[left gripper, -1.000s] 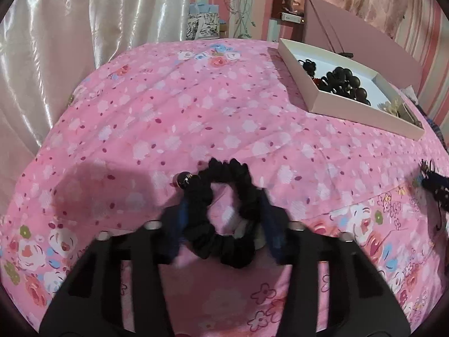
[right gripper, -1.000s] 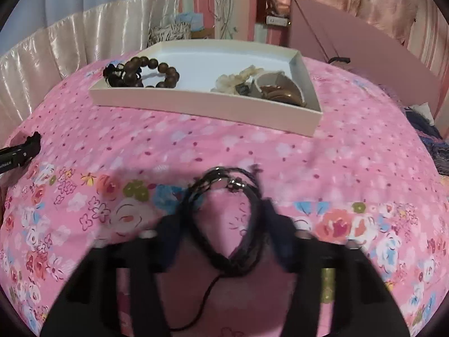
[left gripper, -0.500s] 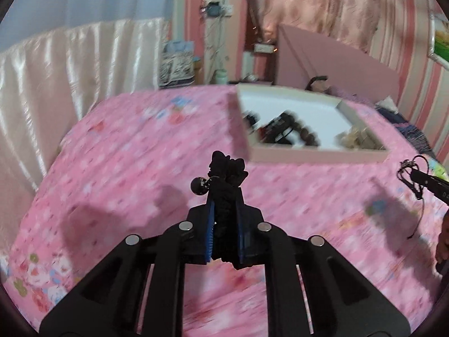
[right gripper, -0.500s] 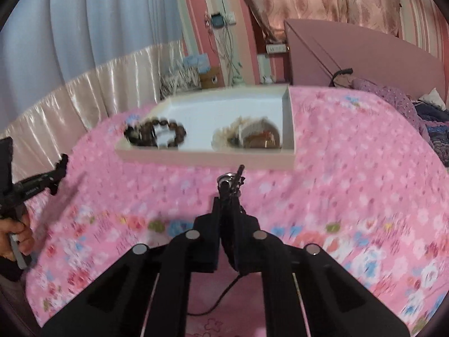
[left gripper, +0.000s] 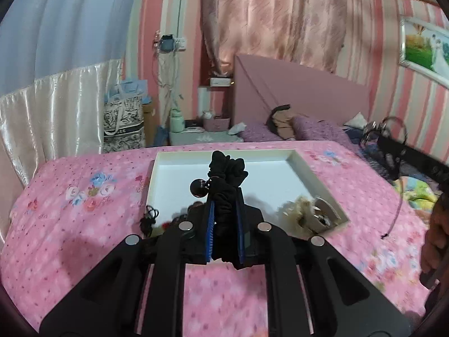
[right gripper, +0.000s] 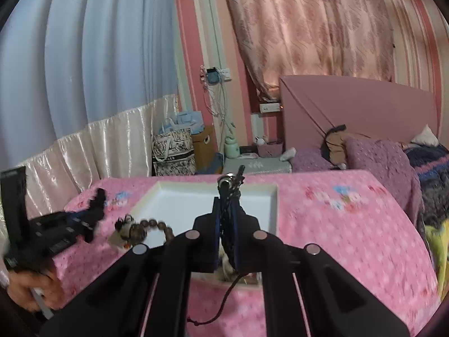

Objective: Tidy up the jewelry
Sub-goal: 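Carry the black scrunchie and cord necklace over the tray with both tools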

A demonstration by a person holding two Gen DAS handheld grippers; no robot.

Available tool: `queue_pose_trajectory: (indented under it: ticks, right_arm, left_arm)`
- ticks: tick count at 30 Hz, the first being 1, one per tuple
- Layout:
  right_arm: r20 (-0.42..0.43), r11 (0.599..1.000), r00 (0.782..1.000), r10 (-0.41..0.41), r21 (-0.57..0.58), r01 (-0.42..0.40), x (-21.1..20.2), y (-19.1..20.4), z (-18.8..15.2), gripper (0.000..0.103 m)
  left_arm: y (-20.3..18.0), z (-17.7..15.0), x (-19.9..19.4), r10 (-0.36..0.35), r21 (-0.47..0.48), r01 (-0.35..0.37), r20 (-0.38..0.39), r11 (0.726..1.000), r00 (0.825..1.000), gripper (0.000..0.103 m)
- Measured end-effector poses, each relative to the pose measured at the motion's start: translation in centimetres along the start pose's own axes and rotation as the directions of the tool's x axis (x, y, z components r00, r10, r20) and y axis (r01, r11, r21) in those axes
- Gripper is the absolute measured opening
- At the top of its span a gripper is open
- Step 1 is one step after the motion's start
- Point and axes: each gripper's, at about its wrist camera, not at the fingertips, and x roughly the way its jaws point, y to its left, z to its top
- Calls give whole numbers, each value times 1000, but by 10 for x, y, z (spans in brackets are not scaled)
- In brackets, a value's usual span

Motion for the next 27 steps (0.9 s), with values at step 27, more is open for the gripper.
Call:
queue_pose_trajectory:
  ticks: [27]
  right_arm:
    - [-166, 991, 983, -84, -117, 65, 113, 21, -77, 10]
  left_arm:
    - [14, -45, 68, 116, -70, -116, -13, 991, 993, 13]
